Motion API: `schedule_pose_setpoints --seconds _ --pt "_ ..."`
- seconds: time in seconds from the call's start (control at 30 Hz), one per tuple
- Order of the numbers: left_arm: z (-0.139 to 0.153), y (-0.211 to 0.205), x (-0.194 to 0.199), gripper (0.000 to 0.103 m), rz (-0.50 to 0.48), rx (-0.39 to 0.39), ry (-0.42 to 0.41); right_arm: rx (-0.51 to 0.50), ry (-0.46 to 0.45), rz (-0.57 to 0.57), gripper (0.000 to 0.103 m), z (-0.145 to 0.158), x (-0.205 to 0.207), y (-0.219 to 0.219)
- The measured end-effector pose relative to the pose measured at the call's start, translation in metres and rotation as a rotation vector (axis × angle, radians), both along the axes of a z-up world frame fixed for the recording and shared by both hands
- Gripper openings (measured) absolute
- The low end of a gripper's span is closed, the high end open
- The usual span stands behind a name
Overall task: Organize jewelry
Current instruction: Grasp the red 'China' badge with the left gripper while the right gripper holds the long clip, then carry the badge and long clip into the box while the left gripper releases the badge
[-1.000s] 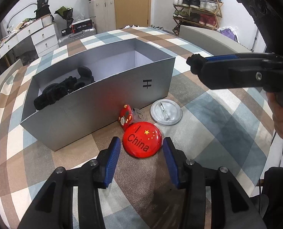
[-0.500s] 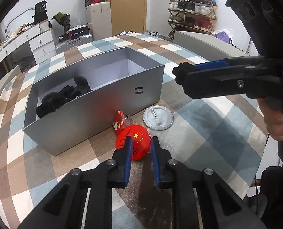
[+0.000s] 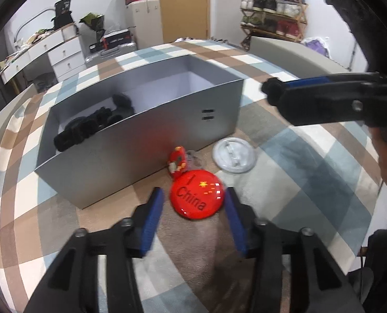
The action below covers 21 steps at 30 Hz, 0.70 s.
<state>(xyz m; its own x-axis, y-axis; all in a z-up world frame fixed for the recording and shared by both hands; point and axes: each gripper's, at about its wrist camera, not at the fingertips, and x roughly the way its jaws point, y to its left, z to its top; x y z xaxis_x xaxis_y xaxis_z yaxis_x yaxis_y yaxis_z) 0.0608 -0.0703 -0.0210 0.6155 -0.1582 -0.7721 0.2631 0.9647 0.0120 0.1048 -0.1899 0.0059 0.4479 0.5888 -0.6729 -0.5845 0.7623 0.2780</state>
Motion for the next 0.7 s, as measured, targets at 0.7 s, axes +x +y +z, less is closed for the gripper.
schedule_pose_setpoints --seconds 0.7 --pt "0.013 0.003 -0.014 0.037 -0.032 -0.033 -0.056 0.019 0.005 -0.005 0.094 0.0 0.0 -0.005"
